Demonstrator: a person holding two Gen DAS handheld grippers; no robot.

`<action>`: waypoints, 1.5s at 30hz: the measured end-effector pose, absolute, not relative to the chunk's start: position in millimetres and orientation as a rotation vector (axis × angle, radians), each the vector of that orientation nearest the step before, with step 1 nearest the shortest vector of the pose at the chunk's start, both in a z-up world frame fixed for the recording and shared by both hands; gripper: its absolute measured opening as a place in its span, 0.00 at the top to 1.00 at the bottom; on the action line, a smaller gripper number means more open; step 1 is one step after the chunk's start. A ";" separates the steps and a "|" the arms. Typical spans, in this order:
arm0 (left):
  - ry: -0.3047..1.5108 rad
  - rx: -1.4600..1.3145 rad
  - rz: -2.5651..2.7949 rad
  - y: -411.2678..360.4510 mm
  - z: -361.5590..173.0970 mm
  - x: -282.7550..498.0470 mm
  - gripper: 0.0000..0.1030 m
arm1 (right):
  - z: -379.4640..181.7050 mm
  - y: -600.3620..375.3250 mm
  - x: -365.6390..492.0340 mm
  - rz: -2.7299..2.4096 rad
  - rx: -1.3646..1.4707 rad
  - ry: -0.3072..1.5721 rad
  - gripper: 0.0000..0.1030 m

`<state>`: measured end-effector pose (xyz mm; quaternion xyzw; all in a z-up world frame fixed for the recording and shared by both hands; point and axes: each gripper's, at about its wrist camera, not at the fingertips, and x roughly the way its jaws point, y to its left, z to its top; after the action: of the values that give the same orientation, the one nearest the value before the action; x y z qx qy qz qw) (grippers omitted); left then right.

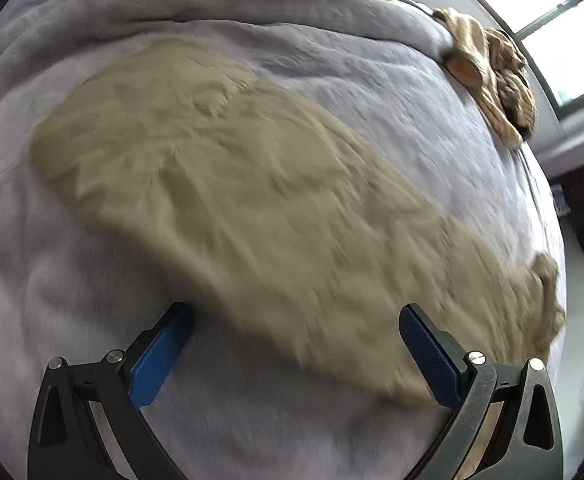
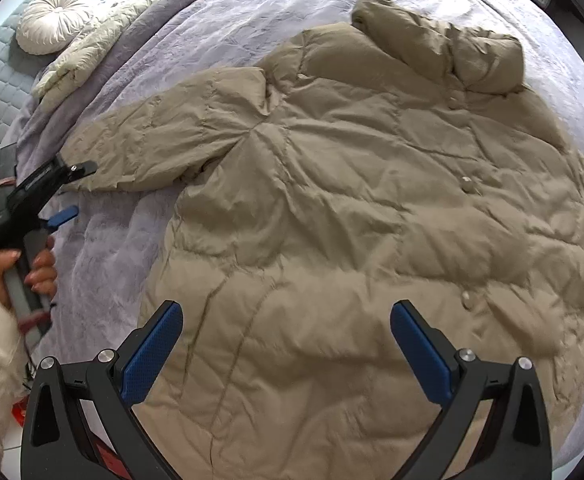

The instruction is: Fold large clothes

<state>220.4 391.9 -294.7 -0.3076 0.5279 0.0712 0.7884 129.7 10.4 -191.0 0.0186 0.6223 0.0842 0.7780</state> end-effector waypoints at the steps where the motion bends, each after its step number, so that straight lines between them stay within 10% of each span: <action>1: 1.126 -0.653 0.169 396.0 -298.2 226.9 0.00 | -193.1 12.6 134.0 0.185 0.030 1.339 0.00; 5: 1.052 -0.576 0.235 402.6 -297.1 246.5 0.01 | -207.3 22.1 155.8 0.208 -0.001 1.320 0.00; 10: 1.020 -0.614 0.180 408.9 -291.2 250.6 0.91 | -215.5 31.9 187.7 0.249 0.033 1.274 0.00; 17: 0.906 -0.629 0.127 421.7 -236.9 248.1 0.92 | -223.3 34.1 233.6 0.270 0.209 1.206 0.03; 21: 0.867 -0.549 0.079 409.9 -205.3 245.8 0.92 | -237.9 37.4 246.1 0.320 0.300 1.223 0.59; 24: 0.835 -0.500 0.031 395.5 -182.3 241.0 0.92 | -252.0 44.4 250.4 0.395 0.364 1.229 0.81; 35: 0.786 -0.356 -0.322 246.4 -112.7 248.5 0.92 | -311.7 65.5 257.2 0.463 0.429 1.318 0.91; 45: 0.908 -0.099 -0.532 42.1 -149.6 245.5 0.91 | -252.8 -82.9 206.2 0.260 0.519 1.209 0.91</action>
<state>245.5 42.1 -149.6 -0.0471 0.4334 -0.2540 0.8634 206.2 -82.9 -252.8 0.2407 0.5601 0.1207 0.7834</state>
